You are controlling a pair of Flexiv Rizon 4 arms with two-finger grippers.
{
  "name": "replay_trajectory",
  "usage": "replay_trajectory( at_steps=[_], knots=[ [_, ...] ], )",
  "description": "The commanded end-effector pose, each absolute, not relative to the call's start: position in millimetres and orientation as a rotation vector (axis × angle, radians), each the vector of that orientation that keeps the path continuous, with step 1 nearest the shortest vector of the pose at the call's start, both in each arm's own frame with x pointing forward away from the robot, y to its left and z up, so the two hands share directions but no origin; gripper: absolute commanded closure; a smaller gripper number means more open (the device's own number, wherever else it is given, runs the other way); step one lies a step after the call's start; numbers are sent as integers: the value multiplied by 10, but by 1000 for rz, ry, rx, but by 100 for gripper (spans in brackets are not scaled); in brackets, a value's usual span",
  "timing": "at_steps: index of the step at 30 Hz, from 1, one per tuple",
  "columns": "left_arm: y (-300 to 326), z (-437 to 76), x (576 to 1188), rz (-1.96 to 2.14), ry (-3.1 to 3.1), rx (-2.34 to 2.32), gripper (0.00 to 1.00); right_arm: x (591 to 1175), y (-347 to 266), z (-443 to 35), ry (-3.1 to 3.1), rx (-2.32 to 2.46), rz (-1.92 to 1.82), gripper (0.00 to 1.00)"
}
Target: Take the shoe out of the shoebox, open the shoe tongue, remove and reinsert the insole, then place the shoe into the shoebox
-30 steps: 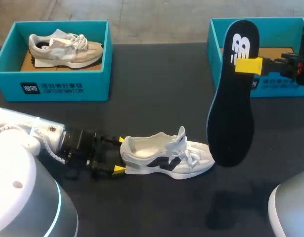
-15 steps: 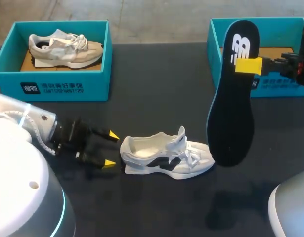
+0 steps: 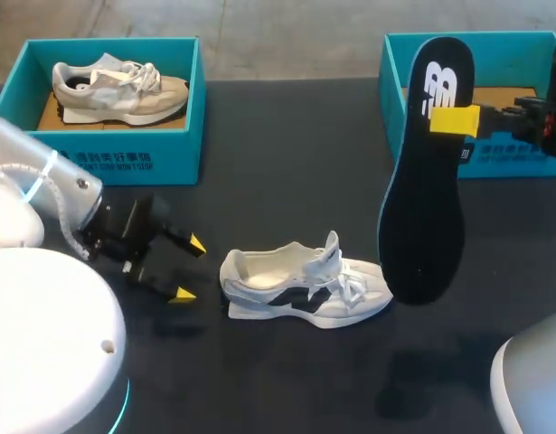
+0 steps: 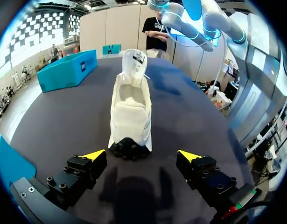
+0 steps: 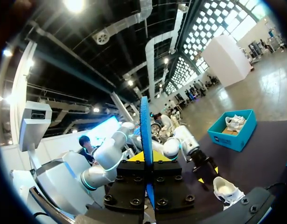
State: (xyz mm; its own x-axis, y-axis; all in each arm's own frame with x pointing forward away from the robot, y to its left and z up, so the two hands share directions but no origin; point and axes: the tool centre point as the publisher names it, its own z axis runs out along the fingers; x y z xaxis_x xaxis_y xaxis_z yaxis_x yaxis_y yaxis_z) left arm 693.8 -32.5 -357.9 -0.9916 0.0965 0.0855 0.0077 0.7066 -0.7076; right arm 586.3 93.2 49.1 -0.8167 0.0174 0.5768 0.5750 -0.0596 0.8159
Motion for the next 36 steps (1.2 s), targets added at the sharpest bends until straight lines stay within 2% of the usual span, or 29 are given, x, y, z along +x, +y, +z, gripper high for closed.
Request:
replay_trajectory(
  at_steps=[1,19,27,36],
  knots=[
    [-257,-3415,6931,877,-2877,-124,0,5783,919,456,-1826,-647,-1944,100],
    [-246,-3396,6933,819,-2909,-150,0,5783,919,456,-1826,-647,-1944,100],
    [-445,-3362,6856,451,-3114,-16,0,5783,919,456,-1826,-647,-1944,100],
    [-506,-3341,6824,360,-3187,-5,0,5783,919,456,-1826,-647,-1944,100]
  ],
)
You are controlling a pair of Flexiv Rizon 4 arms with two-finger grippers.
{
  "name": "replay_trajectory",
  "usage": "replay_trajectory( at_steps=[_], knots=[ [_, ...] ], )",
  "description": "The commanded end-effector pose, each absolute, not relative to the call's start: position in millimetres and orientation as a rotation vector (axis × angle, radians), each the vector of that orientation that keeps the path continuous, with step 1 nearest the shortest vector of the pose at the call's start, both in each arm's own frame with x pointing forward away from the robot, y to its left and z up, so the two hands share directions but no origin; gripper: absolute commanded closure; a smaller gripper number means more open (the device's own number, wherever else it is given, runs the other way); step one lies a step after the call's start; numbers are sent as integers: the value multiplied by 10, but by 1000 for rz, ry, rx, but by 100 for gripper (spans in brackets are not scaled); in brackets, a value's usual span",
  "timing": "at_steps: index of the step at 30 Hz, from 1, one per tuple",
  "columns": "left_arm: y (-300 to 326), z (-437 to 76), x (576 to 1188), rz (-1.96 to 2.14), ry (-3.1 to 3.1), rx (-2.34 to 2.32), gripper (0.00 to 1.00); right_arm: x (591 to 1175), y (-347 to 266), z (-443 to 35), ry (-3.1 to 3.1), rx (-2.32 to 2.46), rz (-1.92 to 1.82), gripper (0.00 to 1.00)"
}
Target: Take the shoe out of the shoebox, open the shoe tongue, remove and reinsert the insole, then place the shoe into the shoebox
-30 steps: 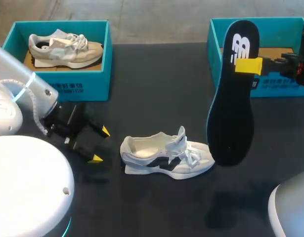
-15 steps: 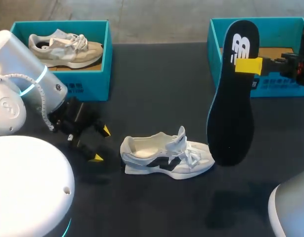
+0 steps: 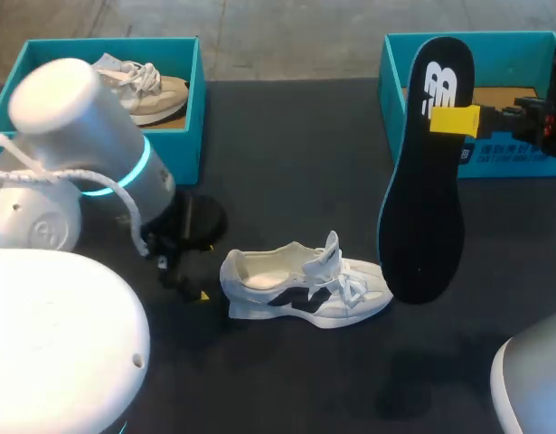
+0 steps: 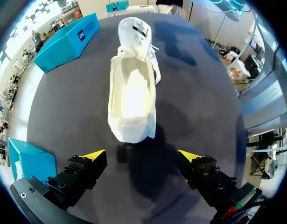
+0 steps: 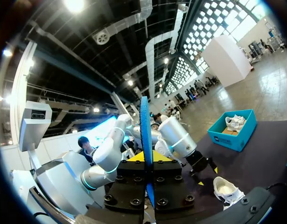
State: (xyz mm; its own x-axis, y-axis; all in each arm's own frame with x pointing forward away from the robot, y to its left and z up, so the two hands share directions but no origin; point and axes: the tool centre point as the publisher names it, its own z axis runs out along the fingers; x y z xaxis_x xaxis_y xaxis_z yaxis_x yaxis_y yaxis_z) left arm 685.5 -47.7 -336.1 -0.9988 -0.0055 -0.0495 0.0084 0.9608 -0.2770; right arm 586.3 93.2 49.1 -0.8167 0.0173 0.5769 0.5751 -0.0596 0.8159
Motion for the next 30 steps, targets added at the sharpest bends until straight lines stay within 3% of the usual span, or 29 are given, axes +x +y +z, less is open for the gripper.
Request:
replay_trajectory(
  at_steps=[1,30],
  knots=[
    [-510,-3339,6824,-339,3056,13,0,5783,919,456,-1826,-647,-1944,100],
    [-659,-3452,7012,-221,3087,107,0,5783,919,456,-1826,-647,-1944,100]
  ],
)
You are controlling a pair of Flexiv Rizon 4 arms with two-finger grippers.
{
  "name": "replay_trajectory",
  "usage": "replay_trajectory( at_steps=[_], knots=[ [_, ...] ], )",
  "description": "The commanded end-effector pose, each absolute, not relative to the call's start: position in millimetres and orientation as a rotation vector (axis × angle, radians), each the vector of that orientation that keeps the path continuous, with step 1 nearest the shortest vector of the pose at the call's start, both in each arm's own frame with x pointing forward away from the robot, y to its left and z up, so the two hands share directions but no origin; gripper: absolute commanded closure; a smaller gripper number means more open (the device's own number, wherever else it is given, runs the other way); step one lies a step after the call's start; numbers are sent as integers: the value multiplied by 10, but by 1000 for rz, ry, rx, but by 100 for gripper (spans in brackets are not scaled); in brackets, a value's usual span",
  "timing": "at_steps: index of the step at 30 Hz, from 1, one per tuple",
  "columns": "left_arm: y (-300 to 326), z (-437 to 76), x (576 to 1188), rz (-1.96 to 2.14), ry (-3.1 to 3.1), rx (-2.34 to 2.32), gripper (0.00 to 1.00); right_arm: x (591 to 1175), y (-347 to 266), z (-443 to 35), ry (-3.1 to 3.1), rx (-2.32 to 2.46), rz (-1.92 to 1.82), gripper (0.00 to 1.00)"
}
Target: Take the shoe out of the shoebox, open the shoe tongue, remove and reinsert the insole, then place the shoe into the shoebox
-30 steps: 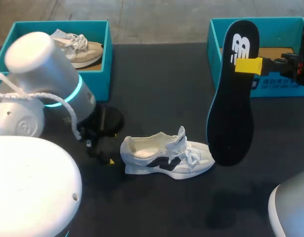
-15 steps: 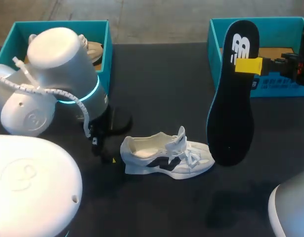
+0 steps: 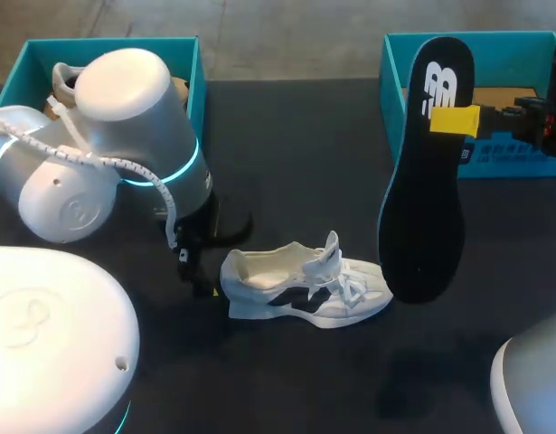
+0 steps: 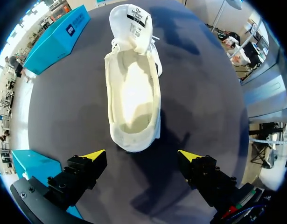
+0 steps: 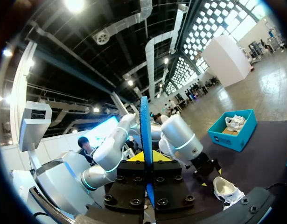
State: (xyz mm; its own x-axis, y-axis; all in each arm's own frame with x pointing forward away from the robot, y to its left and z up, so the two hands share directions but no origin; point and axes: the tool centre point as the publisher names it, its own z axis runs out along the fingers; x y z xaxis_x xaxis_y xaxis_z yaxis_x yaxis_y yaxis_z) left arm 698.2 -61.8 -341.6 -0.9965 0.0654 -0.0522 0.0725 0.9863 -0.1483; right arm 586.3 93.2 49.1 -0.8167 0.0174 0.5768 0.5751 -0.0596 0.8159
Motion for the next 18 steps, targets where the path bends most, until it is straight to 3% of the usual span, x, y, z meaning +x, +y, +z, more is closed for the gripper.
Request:
replay_trajectory(
  at_steps=[1,18],
  knots=[
    [-659,-3452,7012,-220,3087,107,0,5783,919,456,-1826,-647,-1944,100],
    [-804,-3300,7064,-230,3057,133,0,5783,919,456,-1826,-647,-1944,100]
  ],
)
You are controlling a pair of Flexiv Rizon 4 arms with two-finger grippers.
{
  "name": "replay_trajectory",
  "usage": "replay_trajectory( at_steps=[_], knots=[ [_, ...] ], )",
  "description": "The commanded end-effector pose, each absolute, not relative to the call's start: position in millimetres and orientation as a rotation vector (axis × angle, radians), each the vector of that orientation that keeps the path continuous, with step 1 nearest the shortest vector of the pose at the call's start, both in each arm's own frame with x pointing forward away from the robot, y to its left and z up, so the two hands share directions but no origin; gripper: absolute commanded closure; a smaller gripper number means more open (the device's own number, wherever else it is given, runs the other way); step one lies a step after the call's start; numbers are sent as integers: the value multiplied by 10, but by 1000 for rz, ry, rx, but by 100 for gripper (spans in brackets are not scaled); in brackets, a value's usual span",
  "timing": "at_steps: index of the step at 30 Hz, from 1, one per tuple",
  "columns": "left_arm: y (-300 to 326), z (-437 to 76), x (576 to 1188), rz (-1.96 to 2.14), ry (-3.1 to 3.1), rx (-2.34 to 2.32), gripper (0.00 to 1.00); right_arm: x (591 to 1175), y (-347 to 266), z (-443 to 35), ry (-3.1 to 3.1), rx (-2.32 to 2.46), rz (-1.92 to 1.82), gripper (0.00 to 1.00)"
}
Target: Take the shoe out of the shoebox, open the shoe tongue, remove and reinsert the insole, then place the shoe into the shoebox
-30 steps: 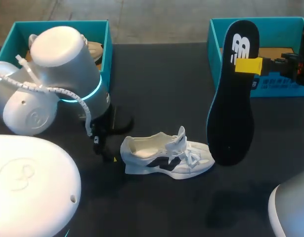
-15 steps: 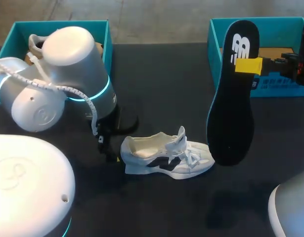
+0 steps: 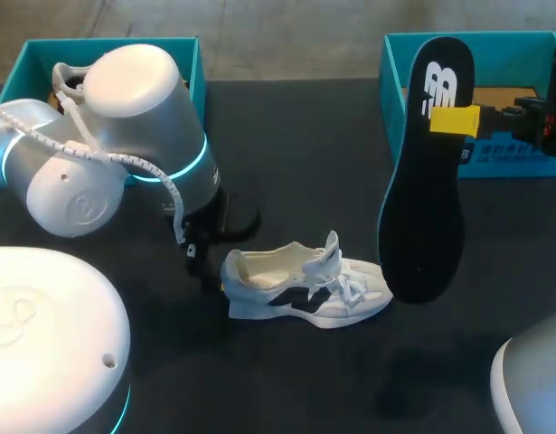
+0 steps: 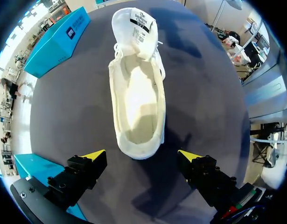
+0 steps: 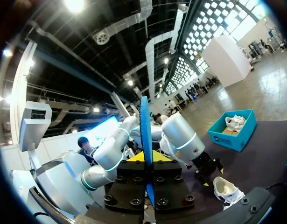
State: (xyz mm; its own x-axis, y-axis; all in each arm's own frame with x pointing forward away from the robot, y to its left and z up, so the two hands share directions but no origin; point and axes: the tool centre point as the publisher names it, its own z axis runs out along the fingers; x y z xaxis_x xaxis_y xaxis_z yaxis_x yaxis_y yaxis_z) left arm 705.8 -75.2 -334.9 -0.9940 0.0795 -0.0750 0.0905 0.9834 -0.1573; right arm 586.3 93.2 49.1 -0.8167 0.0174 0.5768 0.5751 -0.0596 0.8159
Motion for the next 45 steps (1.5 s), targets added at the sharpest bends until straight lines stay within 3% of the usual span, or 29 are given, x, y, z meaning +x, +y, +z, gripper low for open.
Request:
replay_trajectory(
  at_steps=[1,24,42,45],
  knots=[
    [-835,-3279,7081,-230,3054,135,0,5783,919,456,-1826,-647,-1944,100],
    [-1488,-3242,7406,-323,3010,105,0,5783,919,456,-1826,-647,-1944,100],
    [-1795,-3659,7474,-318,3040,118,0,5783,919,456,-1826,-647,-1944,100],
    [-1815,-3737,7496,-308,3052,107,7,5783,919,456,-1826,-647,-1944,100]
  ],
)
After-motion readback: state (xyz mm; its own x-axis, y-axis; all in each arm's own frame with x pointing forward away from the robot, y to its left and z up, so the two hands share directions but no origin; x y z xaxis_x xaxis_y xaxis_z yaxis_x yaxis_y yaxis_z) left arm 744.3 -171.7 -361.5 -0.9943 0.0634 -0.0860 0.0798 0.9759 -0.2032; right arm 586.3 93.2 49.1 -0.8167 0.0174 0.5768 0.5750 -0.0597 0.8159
